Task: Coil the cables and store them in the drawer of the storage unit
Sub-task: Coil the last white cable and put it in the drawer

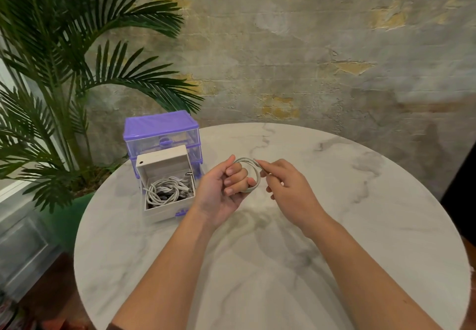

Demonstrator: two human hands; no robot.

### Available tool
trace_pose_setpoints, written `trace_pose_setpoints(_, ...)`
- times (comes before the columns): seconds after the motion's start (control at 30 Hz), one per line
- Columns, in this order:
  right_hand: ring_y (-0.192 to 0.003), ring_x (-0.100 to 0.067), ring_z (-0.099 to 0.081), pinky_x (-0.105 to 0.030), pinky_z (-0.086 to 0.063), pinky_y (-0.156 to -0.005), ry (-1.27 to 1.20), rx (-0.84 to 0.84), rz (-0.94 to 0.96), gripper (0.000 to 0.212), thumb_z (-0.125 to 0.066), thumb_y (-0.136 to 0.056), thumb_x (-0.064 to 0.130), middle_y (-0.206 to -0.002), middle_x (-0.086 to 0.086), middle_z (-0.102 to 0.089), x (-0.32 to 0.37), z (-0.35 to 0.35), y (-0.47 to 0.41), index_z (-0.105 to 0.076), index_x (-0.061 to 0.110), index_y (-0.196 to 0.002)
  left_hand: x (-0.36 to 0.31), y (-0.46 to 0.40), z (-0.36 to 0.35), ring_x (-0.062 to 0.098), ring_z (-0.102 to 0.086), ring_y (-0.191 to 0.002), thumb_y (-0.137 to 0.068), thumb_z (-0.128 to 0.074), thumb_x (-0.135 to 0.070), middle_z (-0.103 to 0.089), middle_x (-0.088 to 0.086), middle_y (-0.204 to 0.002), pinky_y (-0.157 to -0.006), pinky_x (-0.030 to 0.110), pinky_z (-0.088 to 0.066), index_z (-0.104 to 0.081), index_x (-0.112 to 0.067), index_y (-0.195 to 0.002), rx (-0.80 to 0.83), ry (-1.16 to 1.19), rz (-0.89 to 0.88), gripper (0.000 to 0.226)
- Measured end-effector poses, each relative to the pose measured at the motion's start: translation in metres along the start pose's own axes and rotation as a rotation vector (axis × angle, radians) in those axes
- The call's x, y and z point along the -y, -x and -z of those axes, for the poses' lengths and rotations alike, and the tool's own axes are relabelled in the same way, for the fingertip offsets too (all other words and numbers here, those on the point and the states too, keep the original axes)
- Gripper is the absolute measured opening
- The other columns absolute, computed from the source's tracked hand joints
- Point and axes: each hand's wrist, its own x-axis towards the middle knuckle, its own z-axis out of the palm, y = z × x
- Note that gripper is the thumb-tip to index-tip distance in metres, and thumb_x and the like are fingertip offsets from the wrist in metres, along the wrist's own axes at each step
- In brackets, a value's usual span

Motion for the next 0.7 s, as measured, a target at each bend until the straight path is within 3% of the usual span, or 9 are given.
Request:
trace_pose_setpoints(0.07,-0.08,-0.017,-0.058,-0.034,-0.048,-0.077,-0.024,-0.03,-0.003,0.023,-0.053,-0.098,0.028,-0.091,-0.003,-0.059,0.004,-0.001,0.001,-0.071,0.039,-0.09,0.002,0.0,-0.001,0.008,-0.023,-0.034,-0.099,-0.042,-0.026,-0.022,-0.005,-0.049,-0.067,0.024,-0.05,-0.035,-0.017,-0.06,-0.002,-0.041,0.007,0.04)
trace_pose_setpoints(0.13,-0.069,-0.018,-0.055,-0.034,-0.046,-0.072,0.025,-0.057,-0.022,0.022,-0.06,-0.094,0.037,-0.079,-0.005,-0.06,0.004,-0.001,-0.001,-0.075,0.027,-0.082,0.003,0.0,-0.001,0.008,-0.023,-0.034,-0.099,-0.041,-0.026,-0.022,-0.005,-0.048,-0.07,0.024,-0.049,-0.035,-0.018,-0.06,-0.003,-0.09,0.021,0.041)
trace_pose_setpoints(0.33,-0.046,-0.006,-0.049,-0.011,-0.04,-0.051,-0.104,0.045,-0.22,0.018,-0.065,-0.092,0.03,-0.062,0.003,-0.057,0.006,0.009,-0.004,-0.077,0.017,-0.089,0.004,0.002,-0.005,0.009,-0.022,-0.034,-0.095,-0.045,-0.026,-0.02,-0.005,-0.048,-0.076,0.027,-0.046,-0.036,-0.017,-0.058,-0.006,-0.174,0.041,0.04)
trace_pose_setpoints(0.47,-0.053,-0.012,-0.052,-0.02,-0.042,-0.055,-0.068,-0.015,-0.176,0.019,-0.066,-0.09,0.029,-0.069,-0.004,-0.063,0.007,0.009,-0.004,-0.076,0.017,-0.079,0.0,0.004,-0.01,0.011,-0.026,-0.039,-0.096,-0.045,-0.026,-0.02,-0.003,-0.051,-0.077,0.028,-0.049,-0.036,-0.016,-0.059,-0.019,-0.31,0.023,0.04)
trace_pose_setpoints(0.53,-0.057,-0.014,-0.053,-0.024,-0.042,-0.057,-0.033,-0.058,-0.153,0.019,-0.067,-0.09,0.029,-0.074,-0.008,-0.065,0.007,0.01,-0.004,-0.075,0.021,-0.074,-0.001,0.004,-0.012,0.013,-0.04,-0.044,-0.099,-0.043,-0.027,-0.028,-0.001,-0.053,-0.083,0.03,-0.049,-0.038,-0.015,-0.061,-0.044,-0.426,0.0,0.04)
trace_pose_setpoints(0.6,-0.056,-0.014,-0.052,-0.021,-0.041,-0.054,-0.032,-0.078,-0.152,0.017,-0.068,-0.089,0.027,-0.069,-0.005,-0.062,0.007,0.012,-0.004,-0.076,0.02,-0.075,0.0,0.004,-0.011,0.015,-0.056,-0.059,-0.1,-0.044,-0.029,-0.043,0.001,-0.058,-0.088,0.034,-0.047,-0.046,-0.015,-0.062,-0.072,-0.558,-0.033,0.041)
trace_pose_setpoints(0.7,-0.05,-0.011,-0.051,-0.016,-0.043,-0.052,-0.074,-0.053,-0.188,0.018,-0.071,-0.088,0.024,-0.063,-0.002,-0.058,0.006,0.014,-0.003,-0.076,0.012,-0.075,0.002,0.003,-0.007,0.012,-0.056,-0.074,-0.1,-0.044,-0.035,-0.053,-0.004,-0.066,-0.086,0.035,-0.043,-0.05,-0.019,-0.064,-0.128,-0.776,-0.079,0.04)
